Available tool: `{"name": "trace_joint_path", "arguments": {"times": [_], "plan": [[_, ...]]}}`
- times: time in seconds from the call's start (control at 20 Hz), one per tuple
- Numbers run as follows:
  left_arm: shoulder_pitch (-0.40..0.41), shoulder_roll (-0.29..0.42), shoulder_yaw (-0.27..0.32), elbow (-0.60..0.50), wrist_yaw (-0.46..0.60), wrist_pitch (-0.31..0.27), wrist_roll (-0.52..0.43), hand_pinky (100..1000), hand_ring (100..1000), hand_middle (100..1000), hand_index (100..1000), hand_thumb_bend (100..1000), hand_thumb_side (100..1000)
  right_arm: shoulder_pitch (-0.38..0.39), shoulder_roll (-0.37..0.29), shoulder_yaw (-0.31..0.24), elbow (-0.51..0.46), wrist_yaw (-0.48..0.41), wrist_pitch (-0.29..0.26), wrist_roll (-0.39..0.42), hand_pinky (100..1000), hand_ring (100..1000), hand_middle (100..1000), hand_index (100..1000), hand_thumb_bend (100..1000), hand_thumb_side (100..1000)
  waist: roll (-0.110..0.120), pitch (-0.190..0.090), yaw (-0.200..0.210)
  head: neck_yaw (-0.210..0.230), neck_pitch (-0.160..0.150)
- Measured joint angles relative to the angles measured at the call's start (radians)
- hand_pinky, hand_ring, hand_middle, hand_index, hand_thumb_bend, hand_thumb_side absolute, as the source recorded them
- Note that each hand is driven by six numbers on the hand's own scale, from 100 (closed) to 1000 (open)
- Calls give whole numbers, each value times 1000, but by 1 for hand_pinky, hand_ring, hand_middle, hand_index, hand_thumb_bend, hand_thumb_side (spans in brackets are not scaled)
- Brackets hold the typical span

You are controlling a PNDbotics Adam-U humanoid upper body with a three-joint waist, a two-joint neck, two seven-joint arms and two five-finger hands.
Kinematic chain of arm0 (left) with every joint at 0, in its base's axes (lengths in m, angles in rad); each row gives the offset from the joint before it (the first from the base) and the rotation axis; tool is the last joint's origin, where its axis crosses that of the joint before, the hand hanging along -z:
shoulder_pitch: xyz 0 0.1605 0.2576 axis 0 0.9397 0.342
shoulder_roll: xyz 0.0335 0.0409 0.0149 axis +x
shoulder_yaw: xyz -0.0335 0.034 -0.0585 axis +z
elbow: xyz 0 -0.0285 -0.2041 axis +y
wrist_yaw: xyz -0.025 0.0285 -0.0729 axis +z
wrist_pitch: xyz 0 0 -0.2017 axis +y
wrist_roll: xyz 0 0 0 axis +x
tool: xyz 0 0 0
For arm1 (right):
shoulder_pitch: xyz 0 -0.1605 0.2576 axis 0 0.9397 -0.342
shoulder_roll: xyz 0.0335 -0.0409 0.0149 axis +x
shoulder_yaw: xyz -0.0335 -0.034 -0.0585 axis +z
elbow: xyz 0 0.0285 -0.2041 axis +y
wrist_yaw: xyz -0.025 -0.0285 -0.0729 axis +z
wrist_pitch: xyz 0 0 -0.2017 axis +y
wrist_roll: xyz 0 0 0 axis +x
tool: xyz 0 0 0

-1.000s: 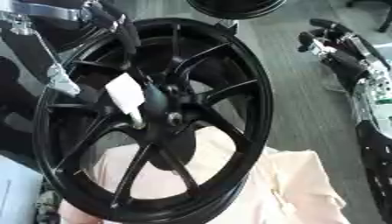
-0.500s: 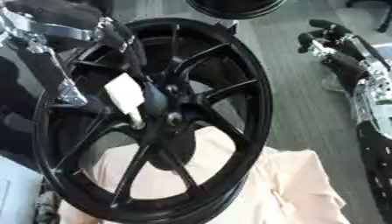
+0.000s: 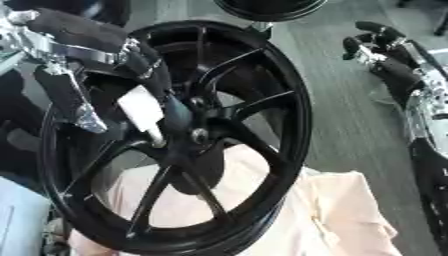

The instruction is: Pull the pin out of the wheel hub.

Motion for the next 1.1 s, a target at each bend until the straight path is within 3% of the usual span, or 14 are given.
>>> {"name": "trace_joint_path", "arguments": {"times": [0.45,0.8,1.1], "plan": [[2,0,3,17,-40,-17,17,867,844,742,678,453,100,0,0,5,0,0,0,-1,951,636,668,866,407,344,2,0,0,3,0],[2,0,11,16,-35,-14,14,843,812,677,535,401,100,0,0,5,0,0,0,-1,951,637,670,867,405,346,2,0,-2,7,0],[2,0,10,11,-40,-10,10,815,785,630,465,385,100,0,0,5,0,0,2,-3,951,637,670,867,398,350,4,0,-4,8,0]]}}
